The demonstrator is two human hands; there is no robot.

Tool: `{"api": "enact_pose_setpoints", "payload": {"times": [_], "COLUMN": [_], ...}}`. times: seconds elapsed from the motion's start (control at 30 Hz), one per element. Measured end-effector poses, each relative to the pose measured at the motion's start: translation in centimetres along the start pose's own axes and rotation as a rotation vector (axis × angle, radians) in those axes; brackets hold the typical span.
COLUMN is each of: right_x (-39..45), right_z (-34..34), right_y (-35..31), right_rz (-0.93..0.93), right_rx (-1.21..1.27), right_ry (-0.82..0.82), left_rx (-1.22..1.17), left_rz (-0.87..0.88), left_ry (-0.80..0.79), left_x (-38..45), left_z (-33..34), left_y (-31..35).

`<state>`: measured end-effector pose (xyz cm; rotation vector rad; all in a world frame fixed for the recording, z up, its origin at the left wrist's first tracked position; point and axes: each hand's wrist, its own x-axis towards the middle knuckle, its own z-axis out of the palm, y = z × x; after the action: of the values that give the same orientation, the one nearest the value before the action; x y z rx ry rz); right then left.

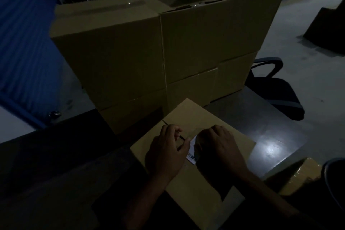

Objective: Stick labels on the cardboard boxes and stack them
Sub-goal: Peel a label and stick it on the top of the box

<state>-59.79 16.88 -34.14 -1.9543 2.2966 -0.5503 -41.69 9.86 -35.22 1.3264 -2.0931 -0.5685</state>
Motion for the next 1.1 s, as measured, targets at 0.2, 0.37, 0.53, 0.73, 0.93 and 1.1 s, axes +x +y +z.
{"api": "enact_pose_setpoints", "payload": {"times": [0.2,0.37,0.53,0.73,0.93,1.1], "right_x": [0.0,0.2,0.3,-2.0,-4.4,-0.5], "right_z": [0.6,0.4,0.8,-0.2,-0.3,-0.9], "right_y": [0.1,0.0,0.3,0.5,0.8,3.4], "right_rz": [0.009,0.024,0.021,0.086,0.023,-0.087], "right_rx": [-0.002,-0.001,0.044,0.047,0.054,0.068], "right_ry": [0.024,0.033,0.057,0.071,0.097,0.020], "left_rx": [0.009,0.003,-0.022,0.007,0.206,0.337], "left_rz": [-0.050,-0.101,-0.107,-0.188,-0.233,-0.350], "left_ry": [0.014,0.033,0.063,0.221,0.178,0.135], "left_x": [0.3,0.3,0.4,0.9,1.7,1.2], "left_z": [0.2,-0.2,-0.4,-0.2,0.1,-0.8], "left_y": [0.0,0.2,0.3,-0.2,-0.8,-1.8]}}
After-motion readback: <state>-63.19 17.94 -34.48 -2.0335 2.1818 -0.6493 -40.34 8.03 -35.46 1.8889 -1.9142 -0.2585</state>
